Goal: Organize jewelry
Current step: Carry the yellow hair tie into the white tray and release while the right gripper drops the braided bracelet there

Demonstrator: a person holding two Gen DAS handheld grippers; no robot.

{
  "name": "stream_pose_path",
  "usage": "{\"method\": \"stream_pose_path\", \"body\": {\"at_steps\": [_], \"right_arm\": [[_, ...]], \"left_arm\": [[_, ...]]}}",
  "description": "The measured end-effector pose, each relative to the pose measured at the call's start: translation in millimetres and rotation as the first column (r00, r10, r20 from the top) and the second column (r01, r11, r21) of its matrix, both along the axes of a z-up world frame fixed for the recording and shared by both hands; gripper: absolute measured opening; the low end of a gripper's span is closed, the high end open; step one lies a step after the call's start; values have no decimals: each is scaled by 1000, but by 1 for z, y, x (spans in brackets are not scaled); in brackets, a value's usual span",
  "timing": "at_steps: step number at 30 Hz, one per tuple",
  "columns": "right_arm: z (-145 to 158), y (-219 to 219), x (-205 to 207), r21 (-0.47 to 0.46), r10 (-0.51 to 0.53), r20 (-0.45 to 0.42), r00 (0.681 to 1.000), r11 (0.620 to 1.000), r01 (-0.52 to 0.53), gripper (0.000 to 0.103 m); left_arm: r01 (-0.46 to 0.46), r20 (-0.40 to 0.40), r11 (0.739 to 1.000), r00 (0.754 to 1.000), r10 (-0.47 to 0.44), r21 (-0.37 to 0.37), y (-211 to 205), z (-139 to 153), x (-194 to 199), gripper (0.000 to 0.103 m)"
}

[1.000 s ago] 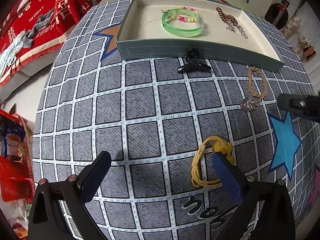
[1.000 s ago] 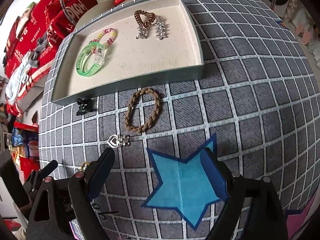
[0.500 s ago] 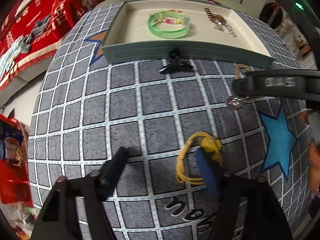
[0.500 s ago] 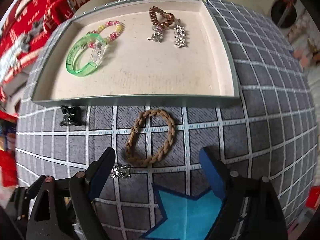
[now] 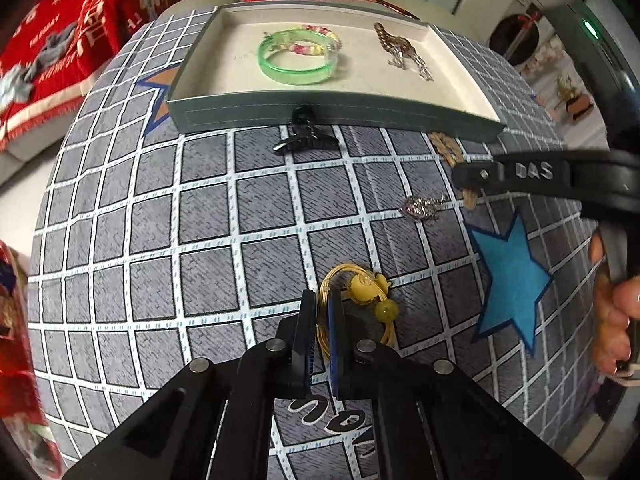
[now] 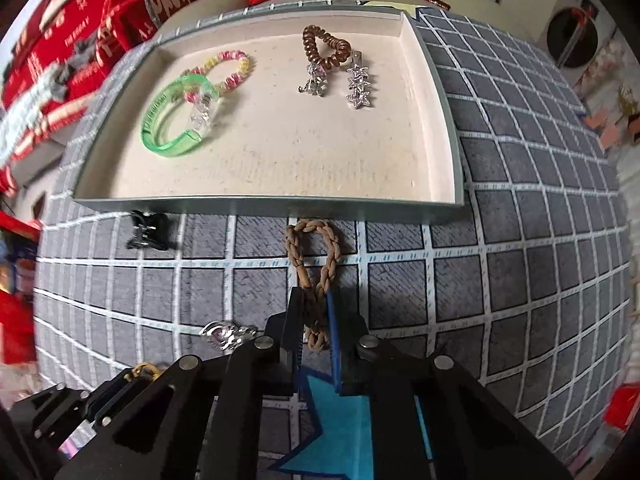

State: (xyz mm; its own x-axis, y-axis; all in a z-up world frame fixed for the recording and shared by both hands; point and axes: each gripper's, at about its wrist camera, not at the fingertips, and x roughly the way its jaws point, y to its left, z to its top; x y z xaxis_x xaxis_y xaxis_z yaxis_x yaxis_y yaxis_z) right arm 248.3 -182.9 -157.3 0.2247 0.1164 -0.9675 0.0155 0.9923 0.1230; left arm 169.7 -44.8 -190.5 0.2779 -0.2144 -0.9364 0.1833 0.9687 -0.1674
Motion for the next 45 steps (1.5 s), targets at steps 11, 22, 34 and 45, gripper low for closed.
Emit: {"method": "stream_pose_path", "body": {"at_steps": [11,22,34,45], "right_arm": [[27,-37,-35,138,-53,14,999,989,51,12],[54,-32,-28,194,-67,43,997,979,58,12],[77,-33,11,201,-51,105,993,979,29,12],[59,-30,50,205,-51,85,995,978,33,12]], "left_arm": [[-3,44,998,999,6,-61,24,28,12,20],[-23,93,996,995,31,-89,40,55,27,20],[-39,209,995,976,58,-93,47,91,75,20],[-48,252,996,965,66,-77,39,85,138,20]]}}
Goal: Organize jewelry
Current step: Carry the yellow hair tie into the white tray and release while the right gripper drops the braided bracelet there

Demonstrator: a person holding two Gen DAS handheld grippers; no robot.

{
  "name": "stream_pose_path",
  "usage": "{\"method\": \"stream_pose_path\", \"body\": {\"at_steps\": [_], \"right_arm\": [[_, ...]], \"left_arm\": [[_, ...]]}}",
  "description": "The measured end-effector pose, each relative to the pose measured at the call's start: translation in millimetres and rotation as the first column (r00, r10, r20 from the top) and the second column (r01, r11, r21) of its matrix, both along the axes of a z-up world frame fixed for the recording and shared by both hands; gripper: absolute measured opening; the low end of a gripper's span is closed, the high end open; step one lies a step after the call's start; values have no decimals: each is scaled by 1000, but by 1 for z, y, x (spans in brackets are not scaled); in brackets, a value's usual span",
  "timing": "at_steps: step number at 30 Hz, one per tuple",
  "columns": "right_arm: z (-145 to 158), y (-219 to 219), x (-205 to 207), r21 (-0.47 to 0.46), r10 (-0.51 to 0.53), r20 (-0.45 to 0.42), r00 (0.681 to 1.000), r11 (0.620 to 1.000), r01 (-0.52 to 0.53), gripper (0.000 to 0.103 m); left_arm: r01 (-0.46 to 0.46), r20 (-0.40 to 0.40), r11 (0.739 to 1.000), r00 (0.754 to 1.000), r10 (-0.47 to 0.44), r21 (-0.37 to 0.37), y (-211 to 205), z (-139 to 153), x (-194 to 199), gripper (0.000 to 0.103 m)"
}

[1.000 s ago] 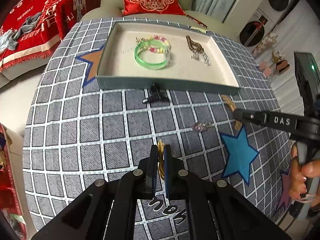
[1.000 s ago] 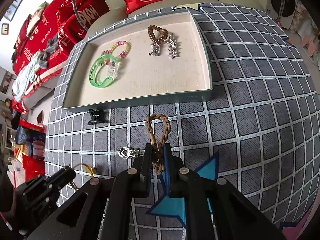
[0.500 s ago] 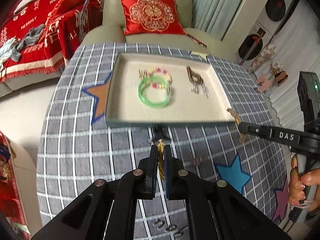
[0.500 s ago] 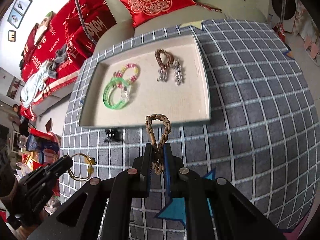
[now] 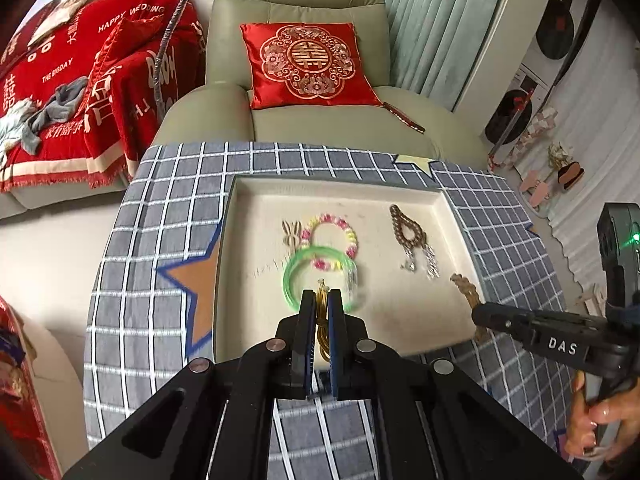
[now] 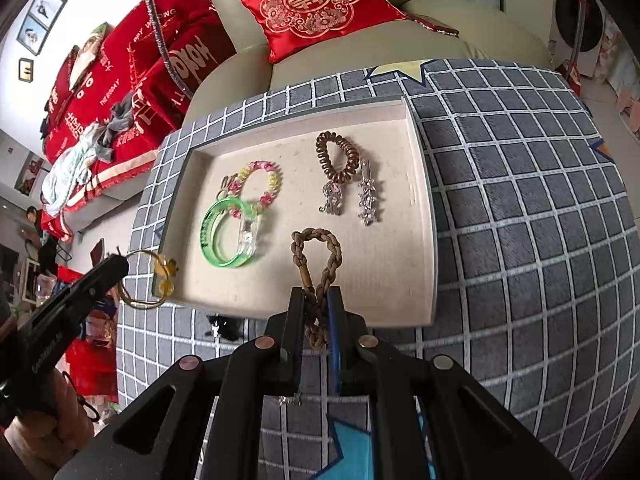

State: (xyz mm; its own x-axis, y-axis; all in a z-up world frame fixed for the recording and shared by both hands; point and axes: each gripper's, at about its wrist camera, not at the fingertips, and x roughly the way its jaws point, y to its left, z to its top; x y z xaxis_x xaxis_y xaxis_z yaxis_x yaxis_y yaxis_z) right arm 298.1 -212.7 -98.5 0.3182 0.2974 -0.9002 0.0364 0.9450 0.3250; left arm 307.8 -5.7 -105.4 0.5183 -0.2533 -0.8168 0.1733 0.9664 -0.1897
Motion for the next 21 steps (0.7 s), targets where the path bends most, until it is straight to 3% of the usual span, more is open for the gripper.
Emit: {"method": "stream_pose_path", "body": {"at_steps": [16,21], "right_arm": [[-52,-1,37,-37,4,-85,996,999,-7,12],[-60,-2,49,-54,5,-88,996,998,-10,12]], "left_arm": [[-92,-160,992,982,105,86,16,-68,39,20],[-92,-175,989,978,111,115,10,-79,48,20]]}}
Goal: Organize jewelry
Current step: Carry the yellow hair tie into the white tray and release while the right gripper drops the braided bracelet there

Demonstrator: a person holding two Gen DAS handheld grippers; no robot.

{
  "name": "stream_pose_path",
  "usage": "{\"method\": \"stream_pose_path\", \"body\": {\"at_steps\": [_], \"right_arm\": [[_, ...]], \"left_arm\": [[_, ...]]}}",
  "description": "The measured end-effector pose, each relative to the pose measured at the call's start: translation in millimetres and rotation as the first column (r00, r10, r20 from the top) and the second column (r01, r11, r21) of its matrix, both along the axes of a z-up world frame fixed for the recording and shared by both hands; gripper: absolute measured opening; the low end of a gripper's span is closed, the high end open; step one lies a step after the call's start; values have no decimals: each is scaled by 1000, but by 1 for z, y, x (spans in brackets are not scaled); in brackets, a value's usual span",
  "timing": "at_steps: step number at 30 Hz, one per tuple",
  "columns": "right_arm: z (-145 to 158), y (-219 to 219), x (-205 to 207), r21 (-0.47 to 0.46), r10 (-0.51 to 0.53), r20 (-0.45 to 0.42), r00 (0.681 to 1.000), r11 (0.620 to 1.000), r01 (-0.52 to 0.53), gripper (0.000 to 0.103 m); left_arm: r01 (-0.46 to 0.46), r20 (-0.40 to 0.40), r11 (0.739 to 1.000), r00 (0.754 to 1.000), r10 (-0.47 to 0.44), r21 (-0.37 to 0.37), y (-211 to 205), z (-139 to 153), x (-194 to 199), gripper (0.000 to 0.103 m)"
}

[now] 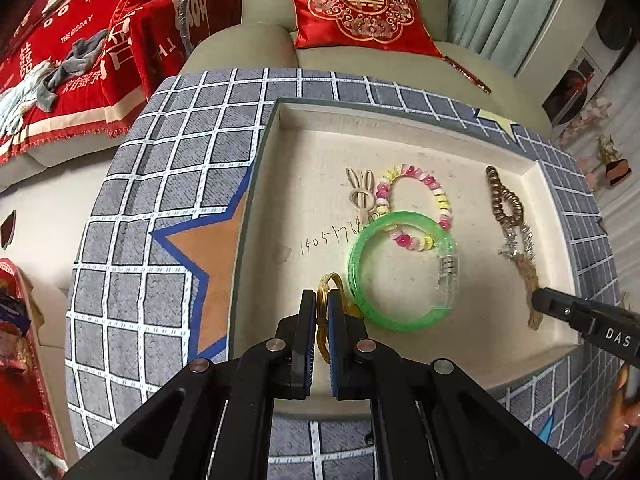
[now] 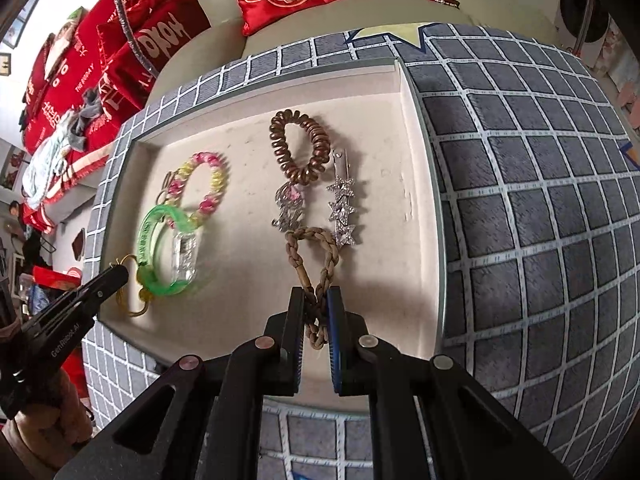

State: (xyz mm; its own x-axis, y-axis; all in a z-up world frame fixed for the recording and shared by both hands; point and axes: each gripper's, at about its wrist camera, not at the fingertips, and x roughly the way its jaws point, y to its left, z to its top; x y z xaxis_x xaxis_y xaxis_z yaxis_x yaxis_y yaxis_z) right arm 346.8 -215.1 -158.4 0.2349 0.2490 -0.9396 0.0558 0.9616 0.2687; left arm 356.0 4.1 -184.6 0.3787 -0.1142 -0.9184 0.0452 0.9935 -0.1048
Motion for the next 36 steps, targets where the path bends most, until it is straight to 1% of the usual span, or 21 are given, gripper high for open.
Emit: {"method": "stream_pose_path", "body": {"at_steps": [3,8,13,19,20,22,24,25,29,32,36], "right_arm": [[-2,0,8,-9,-4,6,1000,1000,4,12],[-4,0,22,-35,-1,17,1000,999,2,12],[-6,-1,27,-40,3,17,1000,999,-3,12],[-7,-4,24,-21,-4,3,1000,1000,4,13],[-7,-5,23,-16,-8,-1,1000,1000,8,15],[-6,-7,21,1,-19,-7,1000,1000,19,27],[-4,-10,20,30,-30,-7,1000,999,30,61],[-2,-11,18,46,-38,0,999,998,38,64],[5,-14,13,88,-48,2,999,995,48,65],[10,-15,9,102,-49,10,999,994,48,72],[17,-14,2,115,-48,23,999,992,45,73]], "left_arm": [[2,-2,1000,1000,-2,13,-3,-4,7,20],[-10,-5,1000,1000,10,14,-7,-7,19,20],[1,-16,998,1000,0,61,-14,-12,24,20],[25,-13,994,1000,-24,110,-23,-13,20,20],[28,-12,993,1000,-27,117,-24,-12,19,20],[37,-11,991,999,-36,128,-26,-11,18,20],[44,-10,989,999,-43,143,-28,-11,17,20],[48,-8,987,999,-47,155,-30,-10,16,20],[50,4,983,999,-51,179,-33,-7,13,20],[46,1,982,999,-47,181,-33,-6,13,20],[42,14,979,999,-46,199,-34,-4,11,20]]}}
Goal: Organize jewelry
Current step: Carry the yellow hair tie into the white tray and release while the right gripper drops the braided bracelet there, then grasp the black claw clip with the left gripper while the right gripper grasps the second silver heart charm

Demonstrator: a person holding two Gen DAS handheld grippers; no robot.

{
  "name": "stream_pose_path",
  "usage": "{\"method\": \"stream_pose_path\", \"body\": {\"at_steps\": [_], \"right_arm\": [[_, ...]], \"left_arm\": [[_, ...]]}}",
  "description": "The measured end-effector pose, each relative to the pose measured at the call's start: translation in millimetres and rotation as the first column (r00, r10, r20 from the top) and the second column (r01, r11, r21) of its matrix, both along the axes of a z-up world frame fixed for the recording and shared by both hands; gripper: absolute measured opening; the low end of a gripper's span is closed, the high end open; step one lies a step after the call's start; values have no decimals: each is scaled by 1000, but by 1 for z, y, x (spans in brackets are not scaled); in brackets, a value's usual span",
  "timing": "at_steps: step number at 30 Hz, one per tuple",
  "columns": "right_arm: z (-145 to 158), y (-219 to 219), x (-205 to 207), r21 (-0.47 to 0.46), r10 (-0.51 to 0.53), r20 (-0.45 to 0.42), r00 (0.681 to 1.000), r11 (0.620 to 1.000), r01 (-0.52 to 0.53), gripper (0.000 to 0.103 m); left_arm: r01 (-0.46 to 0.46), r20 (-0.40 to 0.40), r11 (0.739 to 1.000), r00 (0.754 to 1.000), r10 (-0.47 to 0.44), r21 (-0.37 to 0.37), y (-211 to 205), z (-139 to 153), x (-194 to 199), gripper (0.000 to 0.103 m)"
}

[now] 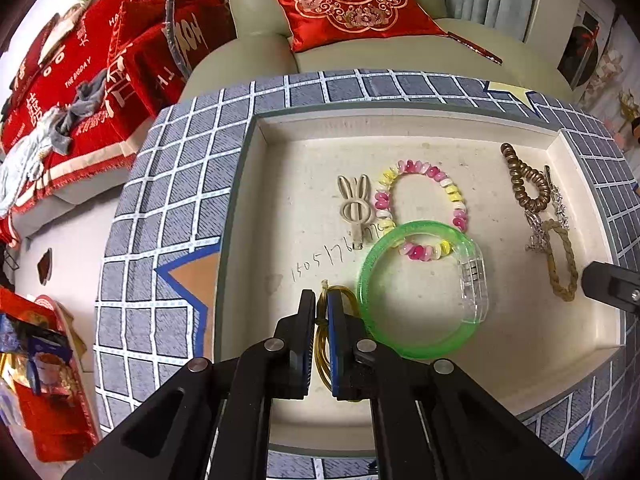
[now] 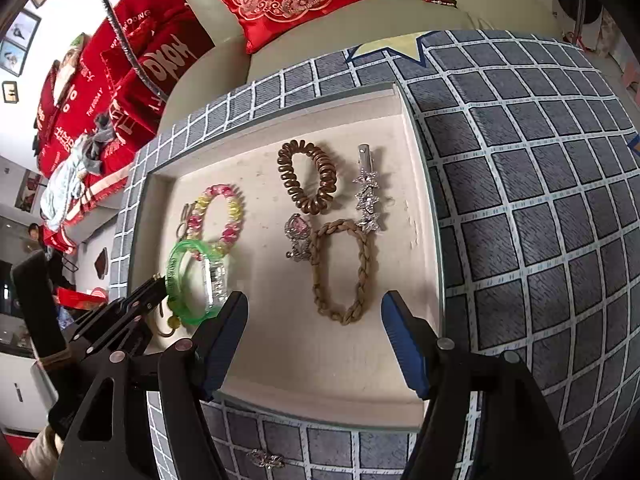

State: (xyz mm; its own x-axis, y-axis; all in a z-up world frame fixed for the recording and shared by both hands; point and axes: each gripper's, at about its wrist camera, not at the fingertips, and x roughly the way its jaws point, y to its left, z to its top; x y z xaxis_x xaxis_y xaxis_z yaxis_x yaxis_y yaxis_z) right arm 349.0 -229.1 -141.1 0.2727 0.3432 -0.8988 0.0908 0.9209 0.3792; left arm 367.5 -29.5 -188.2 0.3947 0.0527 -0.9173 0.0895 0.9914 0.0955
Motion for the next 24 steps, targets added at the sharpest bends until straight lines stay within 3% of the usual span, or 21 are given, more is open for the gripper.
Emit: {"method": "stream_pose_path", "body": {"at_steps": [12,16,17,18,19,22,24], "right_arm": [[15,-5,-12,6,-10,26,1000,1000,10,73],[17,-7,-15,7,-19,26,999,1000,19,73],[17,-8,-16,7,-20,26,999,1000,20,73],[18,-8,-17,8,-21,27,999,1000,21,73],[19,-8,-18,8,-21,28,999,1000,21,73],[21,-7,-20,8,-17,33,999,1000,17,73],[23,-6,-21,4,-14,36,999,1000,14,79]], "left_arm": [[2,36,1000,999,-1,-29,1,14,-2,21],[19,51,997,999,-15,-69,2,19,-3,22],[21,54,997,998,-17,-74,2,20,-3,31],[23,56,997,998,-18,-76,2,22,-3,92],[10,75,998,997,-5,-66,3,24,-4,103],[25,96,997,995,-18,-67,1,23,-6,103],[26,97,998,995,-21,-55,0,21,-6,103]]}}
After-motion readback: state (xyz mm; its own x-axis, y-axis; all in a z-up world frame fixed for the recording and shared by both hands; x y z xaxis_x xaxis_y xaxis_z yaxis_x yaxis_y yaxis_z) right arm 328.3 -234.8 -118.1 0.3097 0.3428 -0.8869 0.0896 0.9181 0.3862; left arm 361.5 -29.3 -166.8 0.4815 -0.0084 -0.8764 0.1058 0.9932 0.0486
